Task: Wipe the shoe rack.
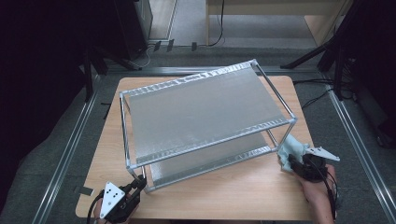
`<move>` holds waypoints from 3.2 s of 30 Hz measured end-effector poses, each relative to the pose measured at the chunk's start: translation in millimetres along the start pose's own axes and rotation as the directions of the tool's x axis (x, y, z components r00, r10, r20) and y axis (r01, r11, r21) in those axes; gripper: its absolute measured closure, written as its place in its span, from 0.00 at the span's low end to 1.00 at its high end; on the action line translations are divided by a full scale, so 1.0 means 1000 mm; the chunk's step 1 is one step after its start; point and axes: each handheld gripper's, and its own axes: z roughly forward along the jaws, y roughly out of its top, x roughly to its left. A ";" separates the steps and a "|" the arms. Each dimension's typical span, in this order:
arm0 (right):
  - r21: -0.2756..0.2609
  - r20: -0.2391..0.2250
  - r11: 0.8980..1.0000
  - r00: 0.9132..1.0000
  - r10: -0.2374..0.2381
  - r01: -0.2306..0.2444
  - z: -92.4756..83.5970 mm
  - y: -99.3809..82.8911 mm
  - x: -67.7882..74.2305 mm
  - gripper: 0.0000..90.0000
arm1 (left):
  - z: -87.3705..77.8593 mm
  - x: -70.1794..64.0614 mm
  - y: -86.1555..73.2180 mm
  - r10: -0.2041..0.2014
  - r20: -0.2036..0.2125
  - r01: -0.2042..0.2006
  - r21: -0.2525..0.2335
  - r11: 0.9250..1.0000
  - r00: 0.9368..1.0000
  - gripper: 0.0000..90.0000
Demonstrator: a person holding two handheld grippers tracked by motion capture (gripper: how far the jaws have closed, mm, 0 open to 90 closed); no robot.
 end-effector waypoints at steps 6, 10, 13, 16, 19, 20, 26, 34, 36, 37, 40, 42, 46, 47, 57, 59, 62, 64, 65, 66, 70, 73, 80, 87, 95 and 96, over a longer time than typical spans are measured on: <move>-0.054 -0.026 0.996 0.997 -0.072 0.071 -0.008 0.004 0.018 0.90 | 0.000 -0.001 0.000 0.012 -0.010 -0.012 -0.003 1.000 1.000 0.89; -0.189 -0.028 0.978 0.995 -0.091 0.084 -0.031 0.021 0.028 0.90 | 0.000 -0.001 0.000 0.012 -0.011 -0.012 -0.004 1.000 1.000 0.89; -0.263 -0.024 0.960 0.994 -0.110 0.100 -0.046 0.031 0.033 0.90 | 0.000 -0.001 0.000 0.012 -0.008 -0.012 -0.005 1.000 1.000 0.89; -0.373 -0.016 0.922 0.993 -0.116 0.102 -0.067 0.043 0.038 0.89 | 0.000 -0.001 -0.001 0.018 -0.006 -0.018 -0.009 1.000 1.000 0.90; -0.428 -0.012 0.895 0.990 -0.143 0.124 -0.079 0.046 0.045 0.88 | 0.000 0.000 -0.001 0.023 -0.004 -0.023 -0.009 1.000 1.000 0.90; -0.411 -0.018 0.902 0.988 -0.155 0.134 -0.076 0.044 0.046 0.88 | 0.000 0.000 -0.001 0.023 -0.002 -0.023 -0.010 1.000 1.000 0.90; -0.244 -0.084 0.963 0.987 -0.140 0.116 -0.040 0.025 0.043 0.88 | 0.000 0.000 -0.002 0.029 -0.002 -0.029 -0.014 0.999 1.000 0.89; -0.085 -0.097 0.990 0.988 -0.121 0.113 -0.013 0.012 0.042 0.88 | 0.001 0.000 -0.002 0.032 0.003 -0.032 -0.020 0.999 0.999 0.89; -0.108 -0.101 0.989 0.988 -0.114 0.103 -0.019 0.016 0.042 0.88 | 0.001 0.001 -0.002 0.031 0.007 -0.031 -0.022 0.999 0.999 0.89; -0.137 -0.102 0.986 0.988 -0.113 0.099 -0.027 0.021 0.044 0.88 | 0.001 0.001 -0.002 0.033 0.006 -0.033 -0.023 0.999 0.999 0.89; -0.254 -0.113 0.962 0.985 -0.133 0.101 -0.054 0.035 0.049 0.88 | 0.001 0.001 -0.003 0.033 0.007 -0.033 -0.024 0.999 0.999 0.89; -0.343 -0.133 0.933 0.978 -0.160 0.106 -0.074 0.044 0.058 0.89 | 0.001 0.001 -0.003 0.025 0.008 -0.025 -0.026 0.999 1.000 0.89; -0.362 -0.189 0.924 0.962 -0.200 0.121 -0.075 0.044 0.070 0.89 | 0.001 0.000 -0.003 0.026 0.006 -0.026 -0.027 0.999 1.000 0.89; -0.337 -0.209 0.928 0.948 -0.239 0.160 -0.064 0.040 0.078 0.89 | 0.001 0.001 -0.003 0.026 0.008 -0.026 -0.028 0.999 1.000 0.89; -0.118 -0.165 0.987 0.977 -0.131 0.112 -0.004 0.019 0.071 0.89 | 0.001 0.001 -0.004 0.030 0.009 -0.030 -0.029 0.999 1.000 0.88; -0.132 -0.144 0.989 0.986 -0.080 0.061 -0.005 0.020 0.063 0.89 | 0.002 0.001 -0.004 0.030 0.010 -0.030 -0.029 0.999 0.999 0.88; -0.189 -0.124 0.982 0.992 -0.033 0.009 -0.016 0.025 0.057 0.89 | 0.002 0.001 -0.004 0.031 0.009 -0.031 -0.029 0.999 0.999 0.88; -0.235 -0.116 0.972 0.993 -0.028 0.000 -0.027 0.030 0.056 0.89 | 0.002 0.001 -0.004 0.030 0.009 -0.030 -0.029 0.999 1.000 0.88; -0.260 -0.115 0.966 0.993 -0.037 0.006 -0.033 0.032 0.057 0.89 | 0.002 0.001 -0.004 0.030 0.007 -0.030 -0.029 0.999 1.000 0.88; -0.286 -0.110 0.958 0.993 -0.045 0.012 -0.039 0.035 0.058 0.89 | 0.002 0.001 -0.004 0.031 0.008 -0.031 -0.029 0.999 0.999 0.88; -0.383 -0.105 0.923 0.993 -0.062 0.017 -0.063 0.044 0.060 0.90 | 0.002 0.001 -0.004 0.032 0.007 -0.031 -0.028 0.999 0.999 0.88; -0.374 -0.104 0.927 0.993 -0.058 0.014 -0.063 0.045 0.060 0.89 | 0.002 0.001 -0.004 0.031 0.008 -0.030 -0.029 0.999 0.999 0.88; -0.148 -0.076 0.989 0.997 -0.031 0.020 -0.016 0.023 0.051 0.89 | 0.002 0.001 -0.004 0.031 0.009 -0.031 -0.027 0.999 0.999 0.88; -0.100 -0.072 0.995 0.997 -0.002 -0.006 -0.007 0.017 0.043 0.90 | 0.002 0.001 -0.004 0.032 0.010 -0.032 -0.028 0.999 0.999 0.88; -0.303 -0.076 0.953 0.997 -0.001 -0.022 -0.050 0.037 0.051 0.90 | 0.002 0.000 -0.004 0.032 0.008 -0.032 -0.028 0.999 0.999 0.88; -0.359 -0.080 0.933 0.997 0.000 -0.029 -0.059 0.040 0.054 0.90 | 0.002 0.001 -0.004 0.031 0.009 -0.031 -0.027 0.999 0.999 0.88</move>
